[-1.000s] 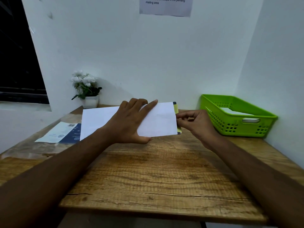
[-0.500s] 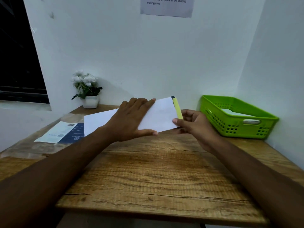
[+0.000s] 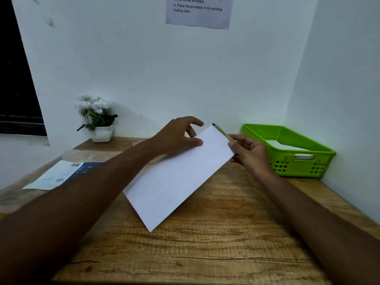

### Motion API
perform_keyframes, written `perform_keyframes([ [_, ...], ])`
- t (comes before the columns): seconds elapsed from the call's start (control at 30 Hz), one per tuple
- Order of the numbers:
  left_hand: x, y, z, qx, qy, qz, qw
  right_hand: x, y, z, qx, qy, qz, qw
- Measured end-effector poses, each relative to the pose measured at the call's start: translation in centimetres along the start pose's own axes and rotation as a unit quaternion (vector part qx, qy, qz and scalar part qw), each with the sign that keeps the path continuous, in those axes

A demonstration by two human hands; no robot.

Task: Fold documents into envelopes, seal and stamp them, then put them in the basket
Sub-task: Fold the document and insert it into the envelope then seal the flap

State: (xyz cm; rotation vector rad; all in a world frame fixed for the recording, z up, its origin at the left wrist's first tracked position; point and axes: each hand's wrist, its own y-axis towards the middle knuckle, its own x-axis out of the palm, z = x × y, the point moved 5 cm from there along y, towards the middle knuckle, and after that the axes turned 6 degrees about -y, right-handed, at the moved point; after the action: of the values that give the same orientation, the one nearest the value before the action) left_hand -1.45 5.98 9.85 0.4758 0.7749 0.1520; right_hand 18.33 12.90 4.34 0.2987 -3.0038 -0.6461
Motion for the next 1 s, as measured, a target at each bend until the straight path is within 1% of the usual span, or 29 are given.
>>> perform_keyframes([
  [0.1, 1.3, -0.2, -0.8, -0.027, -0.095, -0.008, 0.995, -0.2, 0.2, 0.4, 0.011, -0.003, -0.007, 1.000],
  [0.2, 2.3, -0.7, -1.4, -0.052, -0.161, -0.031, 0.985, 0.3, 0.2, 0.6, 0.031, 0.011, -0.039, 0.999],
  [0.3, 3.2, -1.0, -1.9, -0.078, -0.189, -0.028, 0.978, 1.2, 0.0, 0.8, 0.046, 0.026, -0.070, 0.996],
  [0.4, 3.6, -1.3, -2.1, -0.087, -0.190, -0.016, 0.978, 1.7, -0.1, 1.0, 0.039, 0.011, -0.075, 0.996],
  [0.5, 3.6, -1.5, -2.1, -0.093, -0.233, -0.024, 0.968, 1.7, -0.2, 1.1, 0.027, -0.010, -0.076, 0.997],
  [0.6, 3.4, -1.4, -2.2, -0.107, -0.282, -0.009, 0.953, 2.1, -0.5, 0.9, 0.032, -0.014, -0.102, 0.994],
  [0.73, 3.3, -1.6, -2.7, -0.136, -0.291, 0.016, 0.947, 3.1, -1.0, 0.7, 0.042, -0.015, -0.158, 0.986],
  [0.87, 3.3, -2.0, -2.9, -0.167, -0.287, 0.035, 0.943, 3.9, -1.7, 0.6, 0.033, -0.038, -0.204, 0.978],
  [0.93, 3.2, -2.0, -3.0, -0.175, -0.271, 0.040, 0.946, 4.1, -1.8, 0.6, 0.036, -0.044, -0.202, 0.978],
  [1.0, 3.1, -2.0, -3.1, -0.175, -0.268, 0.043, 0.947, 4.1, -1.8, 0.7, 0.050, -0.034, -0.182, 0.981],
])
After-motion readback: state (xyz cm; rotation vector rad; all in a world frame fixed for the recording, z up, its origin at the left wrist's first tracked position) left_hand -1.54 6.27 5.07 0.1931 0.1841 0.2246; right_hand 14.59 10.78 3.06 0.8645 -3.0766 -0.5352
